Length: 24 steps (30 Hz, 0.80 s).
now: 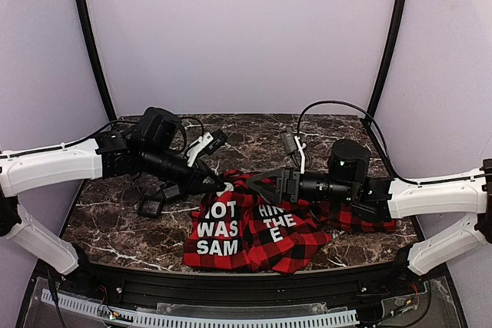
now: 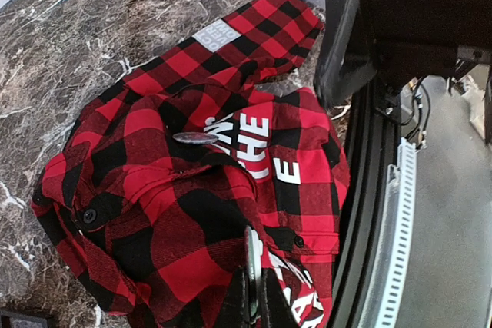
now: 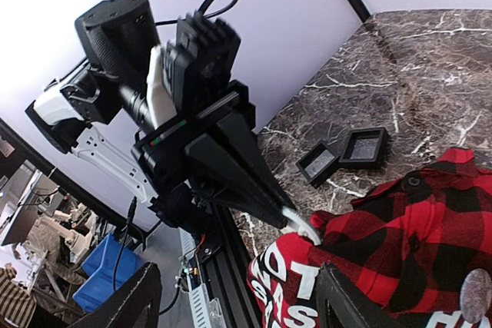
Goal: Remove the brooch from the garment
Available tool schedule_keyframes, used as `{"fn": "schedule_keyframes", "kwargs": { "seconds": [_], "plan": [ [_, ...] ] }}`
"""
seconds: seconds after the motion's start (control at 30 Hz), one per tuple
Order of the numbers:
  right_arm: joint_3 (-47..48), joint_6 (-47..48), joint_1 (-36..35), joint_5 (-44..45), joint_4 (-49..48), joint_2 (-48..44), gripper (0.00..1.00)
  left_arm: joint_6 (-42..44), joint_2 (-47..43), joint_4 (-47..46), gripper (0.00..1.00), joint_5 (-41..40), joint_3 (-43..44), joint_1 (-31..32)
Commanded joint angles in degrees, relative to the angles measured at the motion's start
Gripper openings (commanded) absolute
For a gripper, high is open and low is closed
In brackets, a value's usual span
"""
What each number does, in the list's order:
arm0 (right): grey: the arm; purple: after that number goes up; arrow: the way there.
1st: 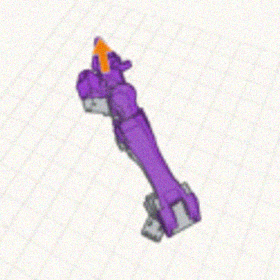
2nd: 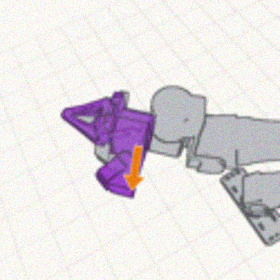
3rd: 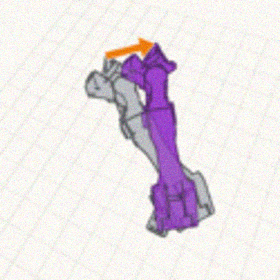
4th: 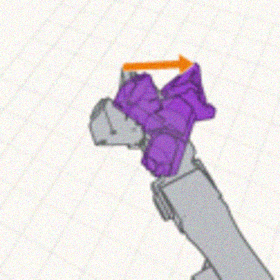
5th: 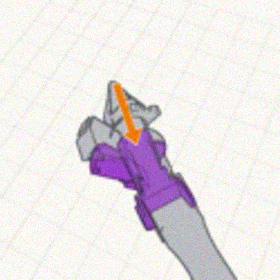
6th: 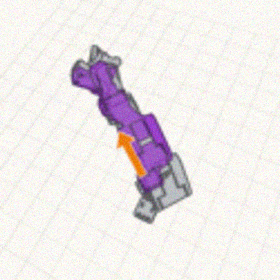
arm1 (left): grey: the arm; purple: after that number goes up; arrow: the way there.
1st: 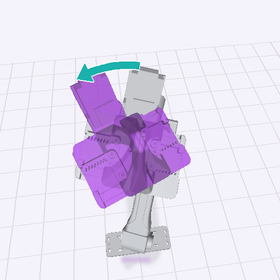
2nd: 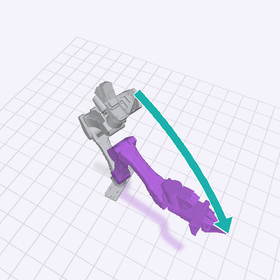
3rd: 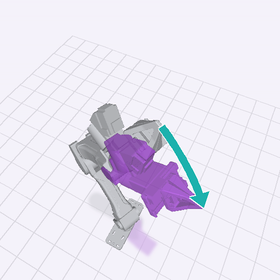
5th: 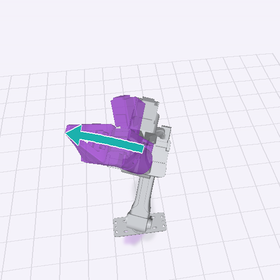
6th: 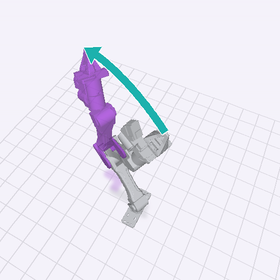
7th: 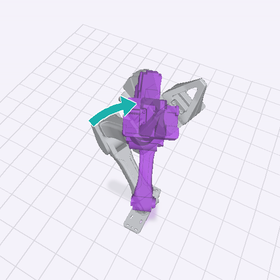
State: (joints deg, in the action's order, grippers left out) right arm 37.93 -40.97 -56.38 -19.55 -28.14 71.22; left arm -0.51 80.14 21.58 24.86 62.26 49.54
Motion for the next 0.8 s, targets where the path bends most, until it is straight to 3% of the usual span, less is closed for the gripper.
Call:
{"fn": "schedule_keyframes", "kwargs": {
  "seconds": [0.0,0.23,0.47,0.77],
  "plan": [
    [-1.0,0.5,-2.2,-3.1,-9.8,3.2,0.7,-4.0,-3.0,-4.3,0.01,10.5,-1.0,-1.8],
    [-0.9,0.3,-3.5,-0.6,-12.5,5.3,0.7,-5.9,-4.9,-6.6,0.01,16.3,-1.4,-3.9],
    [0.1,0.5,-3.7,-1.2,-12.6,7.4,0.58,-6.8,-6.4,-7.7,0.01,19.3,-1.6,-4.4],
    [2.2,0.8,-4.5,-1.5,-13.4,10.2,0.51,-6.6,-6.4,-7.5,0.01,20.7,-1.7,-4.4]
  ]
}}
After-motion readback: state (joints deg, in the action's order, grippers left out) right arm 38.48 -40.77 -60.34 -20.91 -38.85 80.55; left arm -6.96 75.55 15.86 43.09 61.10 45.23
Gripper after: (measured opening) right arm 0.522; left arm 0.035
